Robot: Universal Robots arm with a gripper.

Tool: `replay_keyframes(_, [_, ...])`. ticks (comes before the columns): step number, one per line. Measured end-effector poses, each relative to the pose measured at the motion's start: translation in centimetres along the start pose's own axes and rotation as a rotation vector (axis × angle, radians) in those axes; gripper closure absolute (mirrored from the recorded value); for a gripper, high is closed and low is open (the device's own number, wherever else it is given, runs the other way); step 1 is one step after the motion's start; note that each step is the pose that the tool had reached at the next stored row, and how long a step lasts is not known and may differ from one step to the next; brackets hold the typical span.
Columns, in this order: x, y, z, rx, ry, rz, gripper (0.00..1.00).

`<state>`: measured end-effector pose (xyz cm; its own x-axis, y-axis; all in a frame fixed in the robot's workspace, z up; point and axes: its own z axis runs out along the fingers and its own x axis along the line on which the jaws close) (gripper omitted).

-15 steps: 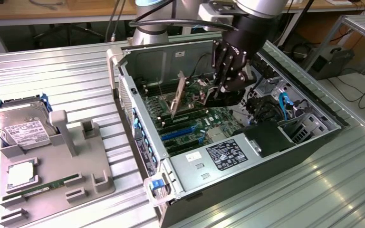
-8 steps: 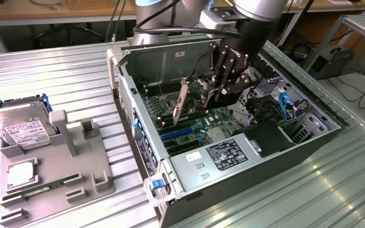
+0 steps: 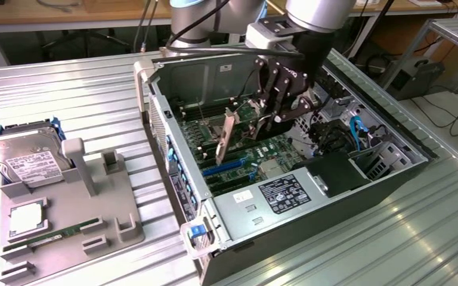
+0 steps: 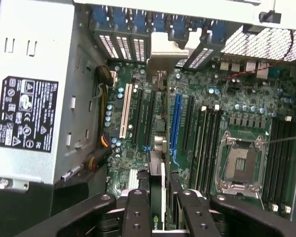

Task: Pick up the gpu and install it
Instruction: 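Insert the gpu into the slot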

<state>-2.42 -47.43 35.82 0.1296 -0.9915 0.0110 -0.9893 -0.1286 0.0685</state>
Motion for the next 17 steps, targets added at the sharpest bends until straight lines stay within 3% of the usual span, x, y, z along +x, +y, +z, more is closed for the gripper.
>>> replay_keyframes(3, [-0.1,0.52,0.39,0.0046,0.0002,0.006,0.74])
replay_keyframes(17, [-0.6,1.25,2.7,0.0042,-0.0065,0.107,0.74])
